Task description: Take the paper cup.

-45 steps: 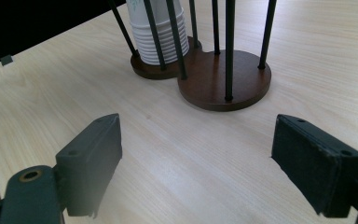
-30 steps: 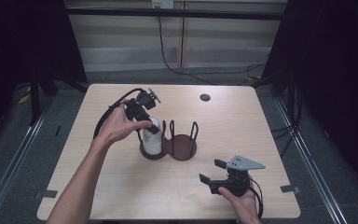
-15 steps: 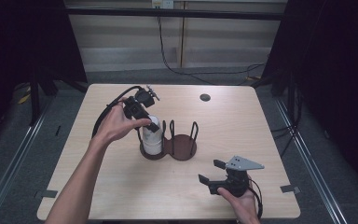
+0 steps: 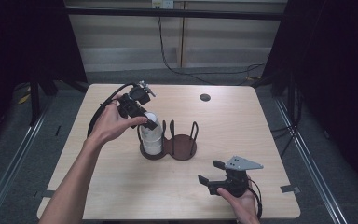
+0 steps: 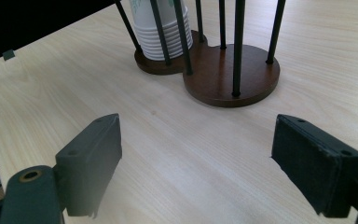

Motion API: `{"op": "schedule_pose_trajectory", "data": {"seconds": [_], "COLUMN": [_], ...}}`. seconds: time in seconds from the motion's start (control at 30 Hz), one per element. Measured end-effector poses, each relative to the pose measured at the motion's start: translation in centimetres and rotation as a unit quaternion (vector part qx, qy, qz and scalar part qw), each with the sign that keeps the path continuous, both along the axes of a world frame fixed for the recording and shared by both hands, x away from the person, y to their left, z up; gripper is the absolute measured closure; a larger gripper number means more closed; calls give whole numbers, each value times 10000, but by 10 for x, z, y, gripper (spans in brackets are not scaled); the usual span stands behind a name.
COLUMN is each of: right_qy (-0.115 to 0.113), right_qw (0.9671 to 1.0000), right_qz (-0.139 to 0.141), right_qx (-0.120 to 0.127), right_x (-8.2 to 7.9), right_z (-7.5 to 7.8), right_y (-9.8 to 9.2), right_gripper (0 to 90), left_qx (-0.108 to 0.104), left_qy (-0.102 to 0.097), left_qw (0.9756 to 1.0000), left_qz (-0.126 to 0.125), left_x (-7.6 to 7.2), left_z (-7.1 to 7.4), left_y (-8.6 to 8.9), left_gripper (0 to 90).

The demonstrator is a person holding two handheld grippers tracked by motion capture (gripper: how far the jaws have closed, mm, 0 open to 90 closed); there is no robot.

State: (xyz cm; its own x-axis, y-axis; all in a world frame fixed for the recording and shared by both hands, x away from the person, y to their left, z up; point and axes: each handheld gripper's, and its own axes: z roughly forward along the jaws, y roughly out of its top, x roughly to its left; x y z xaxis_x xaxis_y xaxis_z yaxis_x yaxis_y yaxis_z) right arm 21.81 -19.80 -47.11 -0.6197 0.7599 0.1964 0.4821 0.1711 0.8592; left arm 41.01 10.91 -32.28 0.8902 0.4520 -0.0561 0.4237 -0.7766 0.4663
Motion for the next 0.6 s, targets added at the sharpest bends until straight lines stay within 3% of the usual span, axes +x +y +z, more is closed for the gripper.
{"op": "schedule_pose_trajectory", "data": {"seconds": [0.3, 0.6], "right_qy": [-8, 19], "right_qw": [10000, 10000], "right_qz": [7, -10], "right_qx": [-3, 3], "right_x": [0, 0], "right_z": [0, 0], "right_y": [0, 0], "right_gripper": [152, 153], "left_qx": [-288, -368], "left_qy": [14, -52], "left_qw": [9996, 9992], "left_qz": [51, 125], "left_x": [-1, -1], "left_z": [8, 10], "left_y": [7, 13], "left_gripper": [360, 361]}}
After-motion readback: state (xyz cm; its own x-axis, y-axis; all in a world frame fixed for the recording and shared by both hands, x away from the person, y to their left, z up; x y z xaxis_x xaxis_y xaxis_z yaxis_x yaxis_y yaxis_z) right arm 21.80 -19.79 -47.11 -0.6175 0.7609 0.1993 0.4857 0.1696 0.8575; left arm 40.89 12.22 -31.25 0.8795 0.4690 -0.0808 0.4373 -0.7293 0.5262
